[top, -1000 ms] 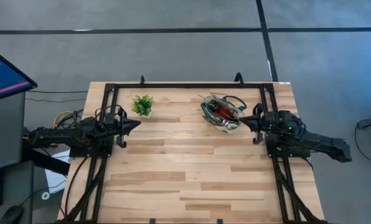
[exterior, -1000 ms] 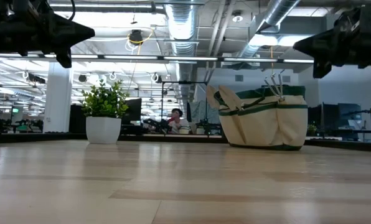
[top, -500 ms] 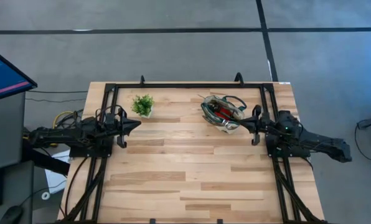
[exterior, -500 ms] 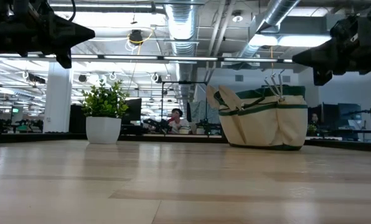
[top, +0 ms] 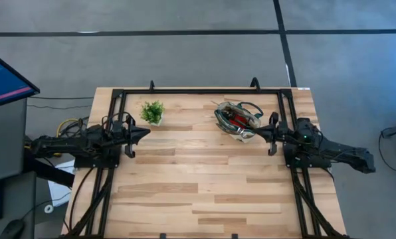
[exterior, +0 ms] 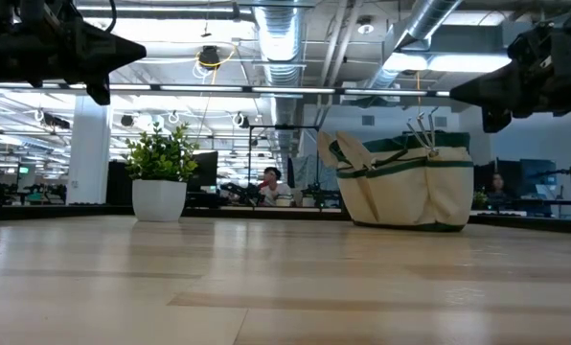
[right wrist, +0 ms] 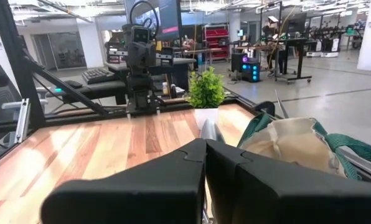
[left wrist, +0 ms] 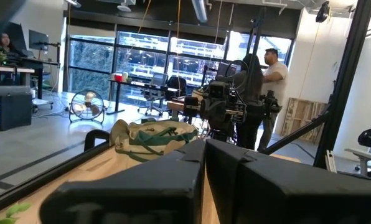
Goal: Pick & Place Garden tools in Gardening bag
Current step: Return to Home Position
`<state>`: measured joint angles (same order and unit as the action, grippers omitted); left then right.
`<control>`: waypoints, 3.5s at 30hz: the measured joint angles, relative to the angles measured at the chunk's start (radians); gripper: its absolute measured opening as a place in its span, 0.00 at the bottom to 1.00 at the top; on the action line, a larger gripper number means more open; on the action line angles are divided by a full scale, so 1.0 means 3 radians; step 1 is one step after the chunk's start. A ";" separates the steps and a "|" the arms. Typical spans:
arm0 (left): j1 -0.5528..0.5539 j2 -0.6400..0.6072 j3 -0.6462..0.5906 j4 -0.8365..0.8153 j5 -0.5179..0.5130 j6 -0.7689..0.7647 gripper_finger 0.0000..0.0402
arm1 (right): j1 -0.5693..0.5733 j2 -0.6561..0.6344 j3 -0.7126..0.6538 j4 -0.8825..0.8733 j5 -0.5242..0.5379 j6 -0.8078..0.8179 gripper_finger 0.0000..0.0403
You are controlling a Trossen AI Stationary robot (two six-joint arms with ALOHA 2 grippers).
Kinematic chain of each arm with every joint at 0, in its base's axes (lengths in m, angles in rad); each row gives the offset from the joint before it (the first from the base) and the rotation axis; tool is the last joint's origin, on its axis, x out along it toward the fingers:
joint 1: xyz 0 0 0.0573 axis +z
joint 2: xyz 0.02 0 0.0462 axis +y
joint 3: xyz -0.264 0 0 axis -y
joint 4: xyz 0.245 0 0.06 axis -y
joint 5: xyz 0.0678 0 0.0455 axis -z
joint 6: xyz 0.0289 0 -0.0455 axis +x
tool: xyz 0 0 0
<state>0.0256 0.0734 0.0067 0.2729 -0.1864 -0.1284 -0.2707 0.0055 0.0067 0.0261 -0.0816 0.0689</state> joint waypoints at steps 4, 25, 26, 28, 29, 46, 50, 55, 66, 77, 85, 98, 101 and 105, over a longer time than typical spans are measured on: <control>-0.0001 0.0000 0.0000 0.0015 0.0000 0.0000 0.01 | 0.0029 0.0001 -0.0001 0.0017 -0.0103 0.0001 0.00; 0.0000 -0.0003 -0.0001 0.0031 0.0000 -0.0002 0.01 | -0.0008 0.0251 -0.0003 0.0011 -0.0070 0.0300 0.00; 0.0000 -0.0003 -0.0001 0.0036 0.0000 -0.0001 0.01 | -0.0026 0.0256 -0.0003 0.0010 -0.0067 0.0348 0.00; 0.0000 -0.0003 -0.0001 0.0047 0.0000 -0.0006 0.01 | -0.0054 0.0267 -0.0004 0.0010 -0.0067 0.0360 0.00; 0.0000 -0.0003 -0.0001 0.0048 0.0000 -0.0014 0.01 | -0.0067 0.0266 -0.0004 0.0010 -0.0065 0.0360 0.00; 0.0000 -0.0001 -0.0001 0.0053 0.0000 -0.0025 0.01 | -0.0089 0.0264 -0.0004 0.0010 -0.0061 0.0354 0.00; 0.0000 -0.0001 -0.0001 0.0058 0.0001 -0.0025 0.01 | -0.0089 0.0264 -0.0005 0.0010 -0.0062 0.0354 0.00; 0.0000 -0.0001 -0.0001 0.0074 0.0000 -0.0025 0.01 | -0.0089 0.0264 -0.0005 0.0010 -0.0062 0.0359 0.00; -0.0001 -0.0001 -0.0001 0.0079 0.0001 -0.0027 0.01 | -0.0089 0.0264 -0.0005 0.0010 -0.0062 0.0359 0.00; 0.0000 -0.0001 -0.0001 0.0081 0.0000 -0.0027 0.01 | -0.0088 0.0264 -0.0005 0.0010 -0.0062 0.0357 0.00; 0.0000 -0.0003 -0.0001 0.0083 0.0000 -0.0027 0.01 | -0.0088 0.0264 -0.0005 0.0010 -0.0062 0.0357 0.00; 0.0000 -0.0002 -0.0001 0.0083 0.0000 -0.0027 0.01 | -0.0089 0.0264 -0.0005 0.0010 -0.0062 0.0357 0.00; -0.0001 -0.0001 -0.0001 0.0083 0.0001 -0.0027 0.01 | -0.0088 0.0264 -0.0005 0.0010 -0.0062 0.0357 0.00; 0.0000 -0.0001 -0.0001 0.0083 0.0001 -0.0028 0.01 | -0.0089 0.0264 -0.0005 0.0010 -0.0063 0.0357 0.00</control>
<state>0.0257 0.0731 0.0063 0.2977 -0.1860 -0.1368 -0.2973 0.0849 0.0051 0.0292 -0.1005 0.1761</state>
